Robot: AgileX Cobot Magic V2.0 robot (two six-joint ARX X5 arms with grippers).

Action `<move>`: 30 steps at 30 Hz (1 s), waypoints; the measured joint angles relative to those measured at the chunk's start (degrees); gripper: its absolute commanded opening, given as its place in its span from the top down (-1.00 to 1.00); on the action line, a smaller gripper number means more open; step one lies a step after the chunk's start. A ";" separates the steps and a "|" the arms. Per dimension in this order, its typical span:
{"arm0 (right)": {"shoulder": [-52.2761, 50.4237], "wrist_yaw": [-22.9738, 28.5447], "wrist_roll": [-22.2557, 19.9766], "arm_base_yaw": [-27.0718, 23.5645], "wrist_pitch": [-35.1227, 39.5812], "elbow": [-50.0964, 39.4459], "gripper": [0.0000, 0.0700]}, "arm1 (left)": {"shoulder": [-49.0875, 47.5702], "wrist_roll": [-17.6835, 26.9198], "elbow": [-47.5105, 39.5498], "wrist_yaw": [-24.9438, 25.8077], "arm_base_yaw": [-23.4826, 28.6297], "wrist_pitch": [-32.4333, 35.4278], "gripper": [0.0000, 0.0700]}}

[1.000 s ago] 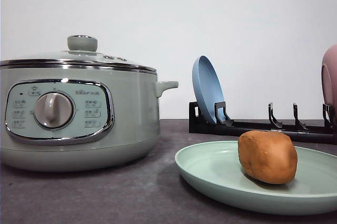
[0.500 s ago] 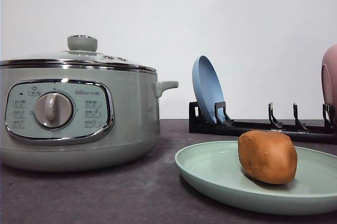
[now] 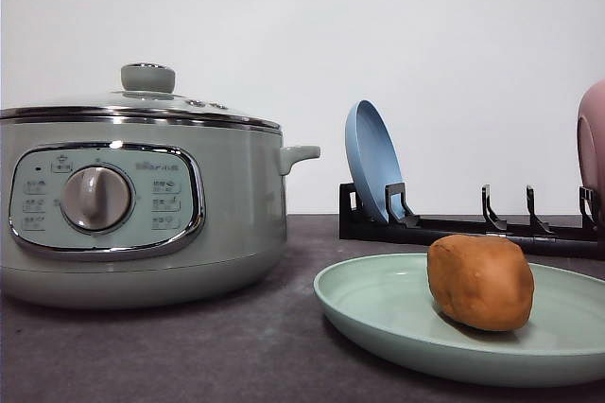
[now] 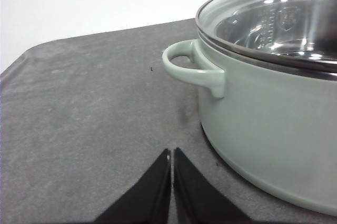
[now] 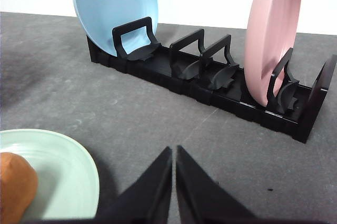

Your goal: Transfer potato from steamer to green plate

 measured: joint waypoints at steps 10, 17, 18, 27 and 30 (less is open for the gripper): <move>0.00 0.00 0.00 0.00 0.00 0.00 1.00 | 0.00 0.00 0.00 0.00 0.00 0.00 1.00; 0.00 0.00 0.00 0.00 0.00 0.00 1.00 | 0.00 0.00 0.00 0.00 0.00 0.00 1.00; 0.00 0.00 0.00 0.00 0.00 0.00 1.00 | 0.00 0.00 0.00 0.00 0.00 0.00 1.00; 0.00 0.00 0.00 0.00 0.00 0.00 1.00 | 0.00 0.00 0.00 0.00 0.00 0.00 1.00; 0.00 0.00 0.00 0.00 0.00 0.00 1.00 | 0.00 0.00 0.00 0.00 0.00 0.00 1.00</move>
